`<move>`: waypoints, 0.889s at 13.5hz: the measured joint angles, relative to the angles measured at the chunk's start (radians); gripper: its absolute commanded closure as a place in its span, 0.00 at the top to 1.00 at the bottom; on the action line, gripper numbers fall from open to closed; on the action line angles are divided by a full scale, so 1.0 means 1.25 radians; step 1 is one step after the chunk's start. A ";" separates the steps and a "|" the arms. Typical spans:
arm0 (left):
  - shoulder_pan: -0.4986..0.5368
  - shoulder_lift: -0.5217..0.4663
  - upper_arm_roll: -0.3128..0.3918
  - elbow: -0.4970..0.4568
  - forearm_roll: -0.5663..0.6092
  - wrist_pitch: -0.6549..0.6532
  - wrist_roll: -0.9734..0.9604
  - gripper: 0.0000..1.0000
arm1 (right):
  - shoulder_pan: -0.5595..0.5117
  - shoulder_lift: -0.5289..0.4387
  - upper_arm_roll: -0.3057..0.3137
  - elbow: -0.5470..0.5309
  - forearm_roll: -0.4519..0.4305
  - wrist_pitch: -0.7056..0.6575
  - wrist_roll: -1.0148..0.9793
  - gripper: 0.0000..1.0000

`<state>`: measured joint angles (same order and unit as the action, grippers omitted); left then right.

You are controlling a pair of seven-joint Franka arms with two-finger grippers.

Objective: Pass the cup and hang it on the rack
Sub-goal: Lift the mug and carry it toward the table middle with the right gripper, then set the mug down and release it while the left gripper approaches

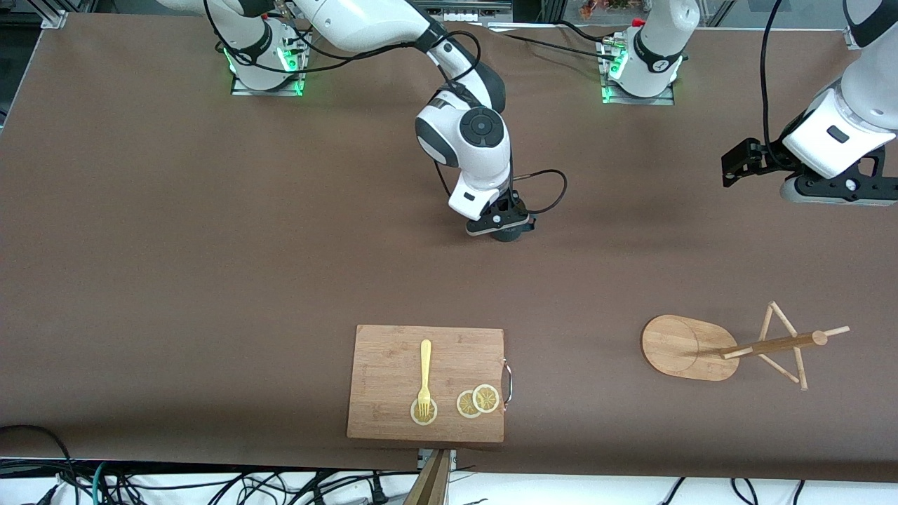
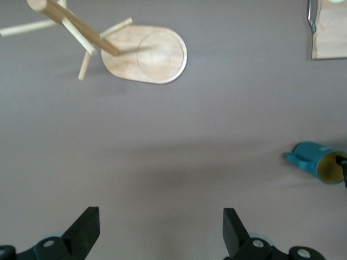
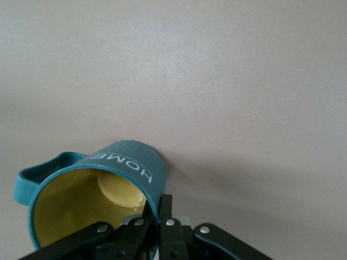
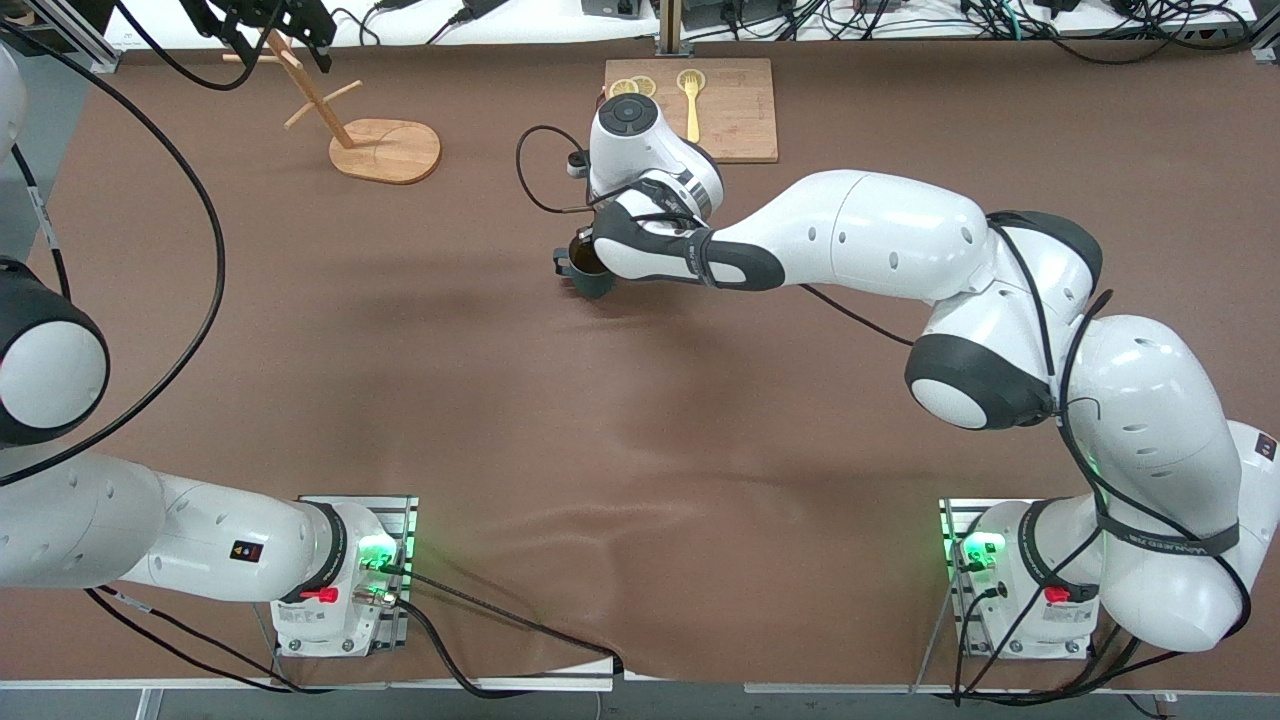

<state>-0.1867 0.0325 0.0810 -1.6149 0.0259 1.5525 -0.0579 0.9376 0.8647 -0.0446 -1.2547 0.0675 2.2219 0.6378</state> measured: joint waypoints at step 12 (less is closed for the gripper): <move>0.034 0.090 0.005 -0.036 -0.256 -0.071 0.562 1.00 | 0.003 -0.020 -0.017 0.040 -0.007 -0.044 0.000 1.00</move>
<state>-0.1442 0.1450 0.0873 -1.6600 -0.2942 1.4632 0.6442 0.9407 0.8393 -0.0663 -1.2049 0.0587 2.1668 0.6378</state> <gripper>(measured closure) 0.000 0.383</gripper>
